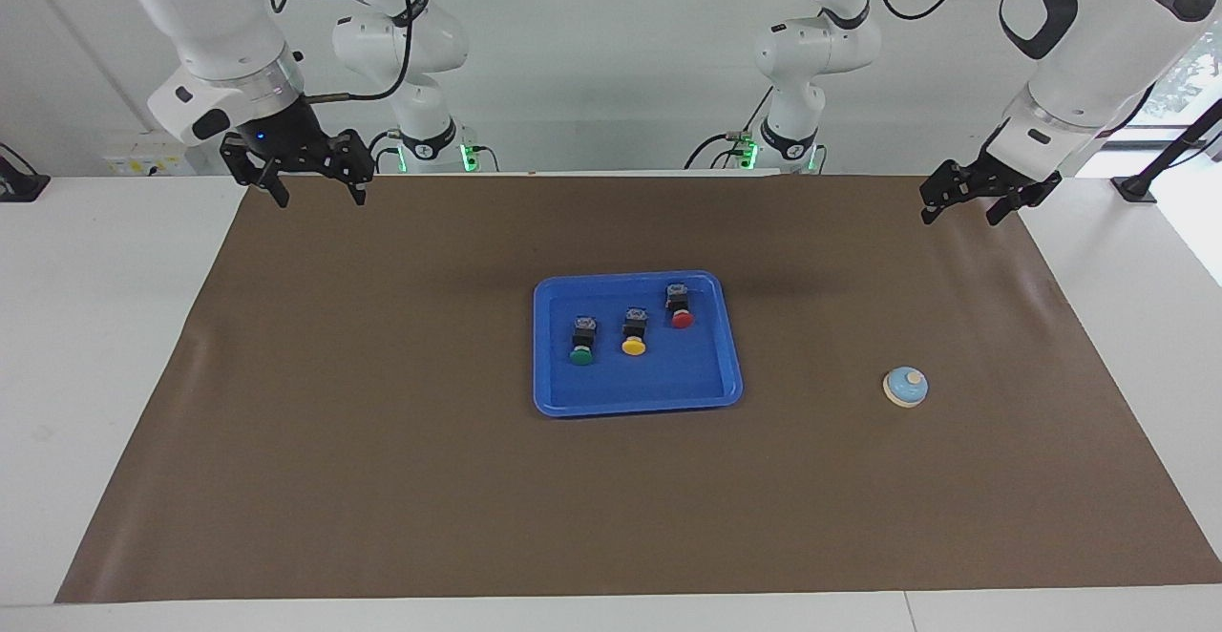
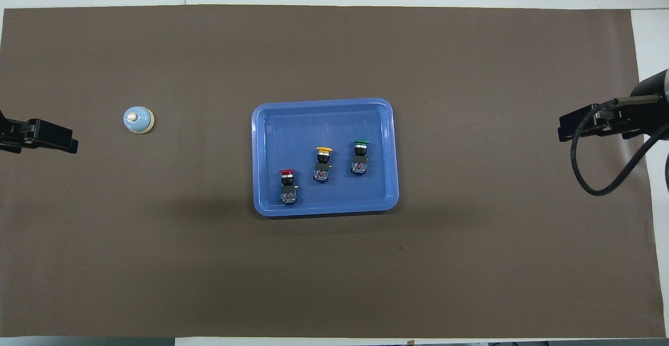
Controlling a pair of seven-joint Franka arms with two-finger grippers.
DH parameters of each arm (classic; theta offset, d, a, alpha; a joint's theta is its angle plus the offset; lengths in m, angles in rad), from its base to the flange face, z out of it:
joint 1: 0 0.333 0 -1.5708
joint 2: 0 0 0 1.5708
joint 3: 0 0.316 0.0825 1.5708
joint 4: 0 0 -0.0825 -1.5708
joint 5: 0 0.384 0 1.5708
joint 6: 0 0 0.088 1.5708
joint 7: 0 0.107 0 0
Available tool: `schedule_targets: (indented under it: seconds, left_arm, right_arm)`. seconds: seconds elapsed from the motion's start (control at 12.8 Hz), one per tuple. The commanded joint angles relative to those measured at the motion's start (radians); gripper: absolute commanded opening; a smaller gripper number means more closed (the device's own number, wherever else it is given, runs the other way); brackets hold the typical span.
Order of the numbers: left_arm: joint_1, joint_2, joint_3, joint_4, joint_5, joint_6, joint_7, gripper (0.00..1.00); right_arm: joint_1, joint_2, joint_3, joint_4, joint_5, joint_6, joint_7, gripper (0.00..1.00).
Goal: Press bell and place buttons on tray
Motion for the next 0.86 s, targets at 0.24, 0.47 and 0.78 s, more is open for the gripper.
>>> schedule_targets:
  seconds: [0.24,0.47,0.78]
  left_arm:
    - [0.002,-0.020,0.004,-0.015,-0.010,0.003,0.011,1.00]
    - [0.000,-0.020,0.004,-0.015,-0.010,0.003,0.011,1.00]
    - [0.002,-0.020,0.004,-0.015,-0.010,0.003,0.011,1.00]
  right_arm:
    - [-0.039,-0.011,0.019,-0.012,0.011,-0.001,-0.027,1.00]
    - [-0.042,-0.012,0.018,-0.015,0.014,-0.006,-0.022,1.00]
    - [-0.039,-0.014,0.018,-0.015,0.012,-0.012,-0.019,1.00]
